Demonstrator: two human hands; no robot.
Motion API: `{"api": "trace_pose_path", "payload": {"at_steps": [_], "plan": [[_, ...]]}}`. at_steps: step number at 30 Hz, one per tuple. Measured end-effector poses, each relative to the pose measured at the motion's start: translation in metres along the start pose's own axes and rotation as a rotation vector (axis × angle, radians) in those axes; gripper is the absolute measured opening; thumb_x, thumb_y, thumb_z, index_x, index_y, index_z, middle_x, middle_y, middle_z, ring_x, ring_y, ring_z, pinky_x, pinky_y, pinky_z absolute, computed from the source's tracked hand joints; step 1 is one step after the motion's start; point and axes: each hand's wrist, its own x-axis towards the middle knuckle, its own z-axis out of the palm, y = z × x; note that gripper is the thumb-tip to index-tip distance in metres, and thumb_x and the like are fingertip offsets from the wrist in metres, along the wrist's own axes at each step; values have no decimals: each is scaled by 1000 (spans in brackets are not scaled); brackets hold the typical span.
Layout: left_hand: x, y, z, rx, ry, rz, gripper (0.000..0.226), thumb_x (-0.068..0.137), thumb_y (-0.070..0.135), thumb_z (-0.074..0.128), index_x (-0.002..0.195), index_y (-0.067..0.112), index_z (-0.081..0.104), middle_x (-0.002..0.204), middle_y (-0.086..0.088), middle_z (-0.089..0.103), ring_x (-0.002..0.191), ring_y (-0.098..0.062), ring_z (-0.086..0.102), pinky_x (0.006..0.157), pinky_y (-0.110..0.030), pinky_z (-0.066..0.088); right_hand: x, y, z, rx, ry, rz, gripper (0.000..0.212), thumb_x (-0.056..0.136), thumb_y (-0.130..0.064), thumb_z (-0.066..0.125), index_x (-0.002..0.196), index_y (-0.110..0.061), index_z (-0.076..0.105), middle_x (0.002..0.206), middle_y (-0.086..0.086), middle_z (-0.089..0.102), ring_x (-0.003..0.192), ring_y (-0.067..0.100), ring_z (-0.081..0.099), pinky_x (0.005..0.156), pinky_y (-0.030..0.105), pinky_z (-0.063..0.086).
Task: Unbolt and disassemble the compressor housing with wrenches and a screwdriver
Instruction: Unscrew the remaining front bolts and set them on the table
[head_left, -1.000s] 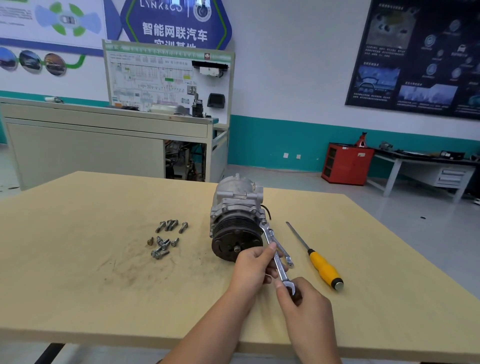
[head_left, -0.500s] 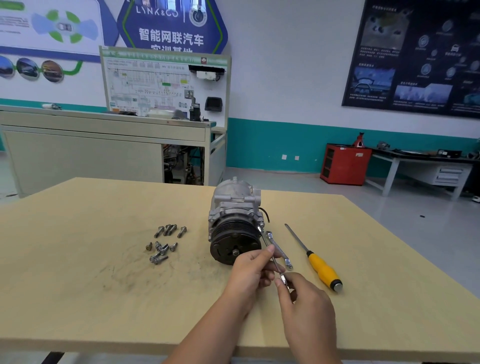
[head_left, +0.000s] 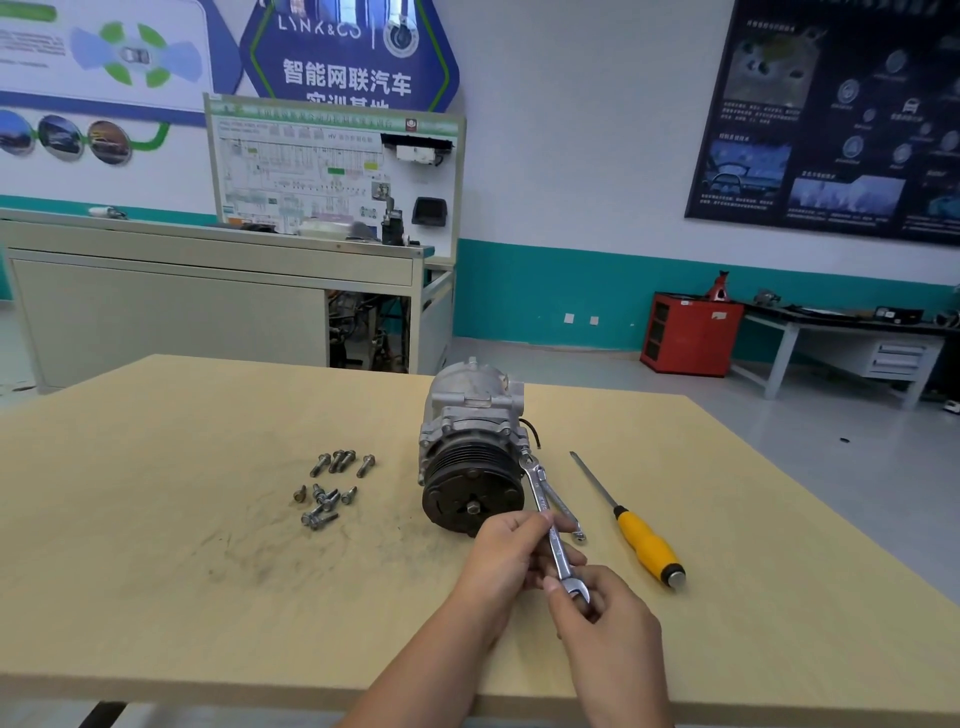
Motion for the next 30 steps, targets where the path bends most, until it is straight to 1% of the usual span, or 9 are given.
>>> {"api": "trace_pose_path", "payload": {"at_steps": [5, 9, 12, 15, 19, 21, 23, 26, 30], "plan": [[0, 1, 0, 14, 5, 0, 33, 99, 19, 43, 83, 10, 70, 64, -7, 70, 44, -7, 57, 44, -15, 41, 0, 0, 3, 0, -17, 20, 15, 81, -28, 70, 72, -31, 59, 54, -1, 57, 58, 15, 55, 55, 22, 41], [0, 1, 0, 17, 25, 1, 35, 98, 19, 44, 79, 13, 72, 64, -6, 69, 49, -12, 60, 49, -17, 45, 3, -1, 5, 40, -53, 65, 14, 80, -28, 71, 72, -30, 60, 52, -2, 59, 53, 11, 53, 59, 27, 48], [1, 1, -1, -5, 31, -6, 35, 98, 21, 45, 78, 12, 73, 64, -6, 68, 51, -13, 61, 52, -19, 46, 5, 0, 7, 61, -87, 83, 12, 82, -29, 69, 74, -26, 61, 49, -1, 58, 48, 9, 51, 56, 28, 49], [1, 2, 0, -49, 20, -23, 34, 98, 22, 45, 81, 9, 71, 65, -6, 68, 52, -15, 59, 54, -24, 45, 9, -2, 6, 214, -169, 145, 19, 91, -22, 59, 75, -12, 63, 48, 3, 60, 42, 12, 52, 47, 23, 44], [-2, 3, 0, -106, -6, -95, 31, 98, 24, 45, 87, 7, 69, 66, -2, 70, 34, -8, 46, 34, -14, 32, 20, -13, 8, 487, -304, 242, 22, 99, -13, 44, 88, -3, 61, 51, 9, 59, 44, 20, 56, 44, 23, 41], [-4, 1, 0, -82, -48, -93, 31, 99, 25, 45, 91, 7, 69, 52, 0, 61, 28, -7, 37, 32, -12, 29, 25, -13, 10, 547, -344, 242, 23, 101, -10, 39, 92, -5, 59, 48, 5, 50, 41, 17, 49, 45, 25, 37], [-2, 0, 1, -56, -52, -68, 31, 98, 25, 45, 99, 5, 70, 51, -1, 56, 39, -11, 48, 42, -18, 40, 35, -7, 7, 511, -337, 218, 26, 102, -12, 37, 86, -5, 56, 46, 0, 38, 36, 11, 35, 42, 22, 26], [4, -2, 1, -83, 71, -57, 31, 99, 22, 44, 102, 4, 69, 81, -2, 72, 73, -15, 62, 63, -22, 46, 59, 5, -10, 250, -256, 98, 34, 101, -19, 40, 70, -9, 49, 40, -8, 30, 35, 8, 24, 41, 20, 20], [8, -4, 1, -140, 261, -61, 25, 99, 14, 45, 88, 10, 67, 81, -3, 72, 67, -12, 61, 59, -20, 47, 89, 17, -34, -124, -218, -147, 39, 97, -24, 49, 60, -14, 46, 40, -9, 32, 39, 6, 26, 44, 20, 21]]}}
